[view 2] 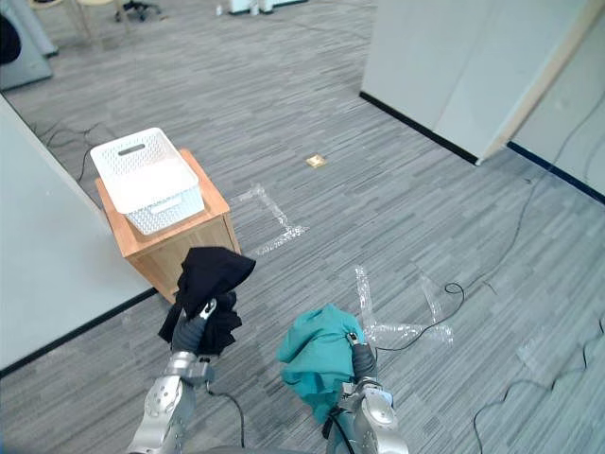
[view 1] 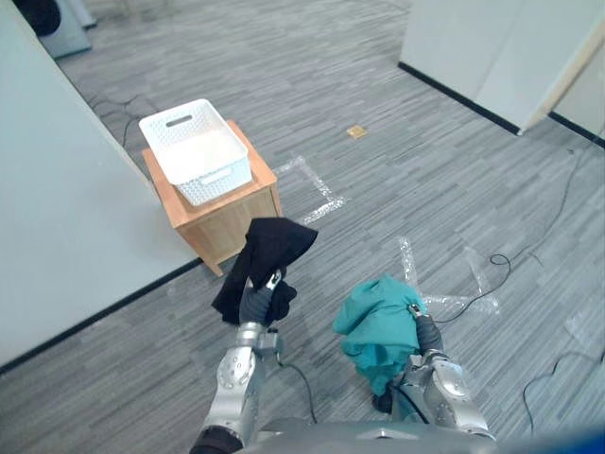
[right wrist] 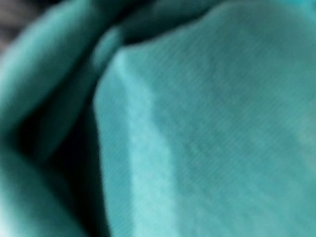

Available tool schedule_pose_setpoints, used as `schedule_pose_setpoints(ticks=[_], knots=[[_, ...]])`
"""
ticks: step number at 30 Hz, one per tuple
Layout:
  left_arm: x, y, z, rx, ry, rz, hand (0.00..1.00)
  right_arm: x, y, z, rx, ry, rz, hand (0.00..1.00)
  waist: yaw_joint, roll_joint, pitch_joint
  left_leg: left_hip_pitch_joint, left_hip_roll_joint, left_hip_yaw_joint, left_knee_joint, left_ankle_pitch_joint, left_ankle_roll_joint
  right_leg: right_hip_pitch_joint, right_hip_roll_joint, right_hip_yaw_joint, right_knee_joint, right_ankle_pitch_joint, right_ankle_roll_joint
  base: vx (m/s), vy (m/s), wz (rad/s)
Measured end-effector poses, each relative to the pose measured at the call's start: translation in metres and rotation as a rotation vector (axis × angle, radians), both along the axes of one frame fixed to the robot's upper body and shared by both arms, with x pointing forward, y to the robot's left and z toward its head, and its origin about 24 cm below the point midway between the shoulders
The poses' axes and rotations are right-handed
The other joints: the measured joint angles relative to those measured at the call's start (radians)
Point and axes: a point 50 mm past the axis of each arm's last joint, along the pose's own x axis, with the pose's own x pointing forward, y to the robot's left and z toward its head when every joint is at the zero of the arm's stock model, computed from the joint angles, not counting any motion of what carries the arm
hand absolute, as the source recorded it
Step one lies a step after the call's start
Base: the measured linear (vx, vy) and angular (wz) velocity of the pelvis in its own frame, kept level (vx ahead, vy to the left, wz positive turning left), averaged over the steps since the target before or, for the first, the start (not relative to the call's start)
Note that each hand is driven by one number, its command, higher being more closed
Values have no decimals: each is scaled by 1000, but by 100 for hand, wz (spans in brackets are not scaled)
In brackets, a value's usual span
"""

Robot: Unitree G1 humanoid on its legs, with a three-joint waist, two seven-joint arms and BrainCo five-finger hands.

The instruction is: Tidy the bed and pick cloth on bed and put in laundry

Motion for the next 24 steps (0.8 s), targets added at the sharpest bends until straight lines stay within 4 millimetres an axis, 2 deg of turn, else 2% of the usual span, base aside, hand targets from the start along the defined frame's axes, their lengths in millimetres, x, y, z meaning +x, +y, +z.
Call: schedule_pose_setpoints(ticks=[1, 2, 3, 5, 6, 8, 10, 11, 12, 14, 16, 17, 18, 19, 21, 22, 24], knots=[[-4, -4, -3, -10, 17, 2, 100, 2, -2, -1, -1, 5, -9, 100, 5, 35, 2, 29, 51, 23, 17, -29, -21, 6, 39, -20, 66, 46, -88, 514, -376, 2], [-4, -8, -2, -18, 6, -11, 100, 8, -4, 1, 5, -3, -29, 100, 11, 62, -2, 22, 98, 51, 66, -17, -33, 18, 83, -35, 86, 1, -113, 512, -383, -4], [-3, -9, -1, -18, -3, -24, 100, 11, -4, 4, 7, -13, -32, 100, 8, 65, -3, 6, 115, 61, 102, -5, -39, 25, 97, -43, 91, -17, -122, 513, -401, -3], [-1, -14, 1, -21, -22, -77, 100, 20, -3, 13, 2, -55, -47, 100, 3, 68, -4, -80, 151, 56, 336, 69, -46, 48, 136, -58, 140, -95, -149, 466, -382, -3], [-2, -14, 1, -26, -21, -83, 100, 21, -3, 14, 1, -61, -47, 100, 3, 73, -6, -111, 160, 56, 412, 102, -50, 61, 150, -59, 139, -110, -154, 417, -328, -25], [-10, -14, -1, -38, -17, -116, 100, 19, -3, 15, -2, -59, -40, 100, 6, 99, -15, -248, 192, 26, 724, 294, -106, 160, 223, -44, 55, -143, -167, 412, -242, -28], [-11, -15, 9, -57, -68, -149, 100, 20, -5, 17, -20, -61, -25, 100, 13, 107, -6, -380, 199, 37, 949, 244, -97, 234, 261, -27, -15, -145, -170, 330, -167, -19], [-12, -16, 12, -64, -84, -156, 100, 20, -6, 17, -21, -61, -27, 100, 17, 109, 2, -414, 195, 44, 990, 220, -90, 260, 271, -13, -34, -146, -171, 352, -197, -47], [-14, -18, 17, -86, -110, -166, 100, 19, -9, 16, -28, -52, -27, 100, 31, 109, 7, -485, 161, 65, 986, 157, -76, 314, 283, 19, -62, -158, -185, 265, -145, -51], [-16, -19, 20, -95, -119, -177, 100, 20, -10, 17, -30, -54, -27, 100, 42, 109, 8, -518, 120, 68, 897, 119, -74, 336, 282, 45, -63, -172, -186, 277, -87, -59], [-18, -19, 21, -103, -120, -171, 100, 23, -10, 22, -39, -87, 5, 100, 49, 107, 14, -527, 55, 102, 598, 88, -62, 370, 271, 99, -58, -194, -188, 267, 8, -74], [-18, -19, 21, -104, -119, -170, 100, 23, -10, 24, -41, -98, 17, 100, 46, 108, 13, -525, 43, 115, 510, 90, -60, 375, 269, 108, -57, -202, -185, 229, 51, -58], [-17, -19, 21, -105, -121, -168, 100, 24, -10, 27, -48, -113, 29, 100, 43, 112, 9, -511, 27, 132, 370, 110, -44, 386, 266, 121, -58, -212, -181, 254, 73, -45], [-16, -20, 21, -110, -120, -161, 100, 23, -11, 29, -43, -128, 35, 100, 40, 114, 8, -489, 16, 148, 192, 167, -31, 410, 266, 129, -62, -216, -172, 404, 129, -35], [-13, -25, 0, -207, 111, -166, 100, 16, -14, 26, -38, -121, 22, 100, 45, 106, 1, -474, 7, 149, 81, 276, -1, 445, 265, 129, -70, -242, -147, 406, 146, -11], [-22, -28, -17, -234, 201, -168, 100, 13, -11, 24, -30, -119, 28, 100, 39, 96, -13, -474, 6, 170, 83, 314, 24, 462, 258, 135, -69, -272, -140, 406, 158, 0], [-35, -29, -24, -203, 208, -157, 100, 10, -3, 26, -4, -133, 21, 100, 49, 49, -29, -469, -20, 220, 102, 278, 71, 461, 218, 157, -51, -315, -84, 446, 157, -21]])
